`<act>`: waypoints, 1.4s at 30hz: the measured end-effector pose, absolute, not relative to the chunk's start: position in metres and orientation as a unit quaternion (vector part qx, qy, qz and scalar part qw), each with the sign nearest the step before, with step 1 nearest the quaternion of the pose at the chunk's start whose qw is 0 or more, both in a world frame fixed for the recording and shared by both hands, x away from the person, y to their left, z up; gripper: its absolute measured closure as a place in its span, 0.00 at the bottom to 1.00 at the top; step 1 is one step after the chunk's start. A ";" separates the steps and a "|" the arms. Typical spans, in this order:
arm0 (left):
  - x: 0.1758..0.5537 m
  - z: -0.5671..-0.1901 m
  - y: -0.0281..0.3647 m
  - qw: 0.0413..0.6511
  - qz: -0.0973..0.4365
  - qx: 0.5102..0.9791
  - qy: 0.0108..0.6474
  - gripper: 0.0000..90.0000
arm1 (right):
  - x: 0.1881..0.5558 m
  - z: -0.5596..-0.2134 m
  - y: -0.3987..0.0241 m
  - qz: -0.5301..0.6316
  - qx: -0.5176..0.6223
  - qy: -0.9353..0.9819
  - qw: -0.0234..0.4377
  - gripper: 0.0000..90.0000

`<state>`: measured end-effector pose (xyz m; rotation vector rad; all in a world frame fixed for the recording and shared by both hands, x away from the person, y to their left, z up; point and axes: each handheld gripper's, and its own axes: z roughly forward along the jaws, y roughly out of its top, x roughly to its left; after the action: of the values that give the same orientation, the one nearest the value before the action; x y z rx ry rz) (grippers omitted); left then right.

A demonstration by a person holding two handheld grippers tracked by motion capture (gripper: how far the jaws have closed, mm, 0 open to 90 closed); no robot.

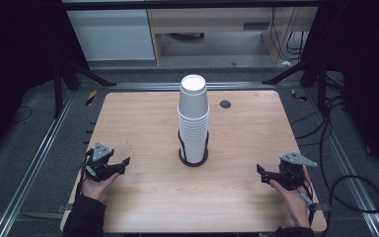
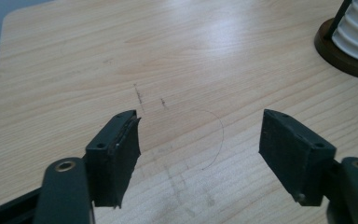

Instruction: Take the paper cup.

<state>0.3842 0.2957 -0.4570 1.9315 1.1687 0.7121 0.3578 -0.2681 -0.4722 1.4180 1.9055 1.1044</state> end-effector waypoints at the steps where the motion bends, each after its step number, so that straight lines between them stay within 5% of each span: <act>1: 0.384 -0.457 0.296 0.378 0.279 0.756 0.457 0.34 | 0.358 -0.472 -0.268 0.407 0.523 0.703 0.258 0.05; 11: 0.386 -0.458 0.296 0.376 0.263 0.758 0.464 0.39 | 0.356 -0.464 -0.259 0.426 0.504 0.701 0.270 0.08; 18: 0.387 -0.457 0.300 0.373 0.253 0.752 0.481 0.33 | 0.359 -0.450 -0.245 0.449 0.482 0.715 0.234 0.01; 25: 0.388 -0.456 0.300 0.386 0.250 0.748 0.478 0.28 | 0.362 -0.434 -0.231 0.446 0.463 0.726 0.245 0.06; 42: 0.389 -0.459 0.293 0.397 0.231 0.763 0.454 0.23 | 0.381 -0.316 -0.191 0.571 0.370 0.675 0.286 0.07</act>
<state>0.3892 0.2927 -0.4595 1.9333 1.1504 0.5842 0.3809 -0.1915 -0.3160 0.9877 1.8031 1.5274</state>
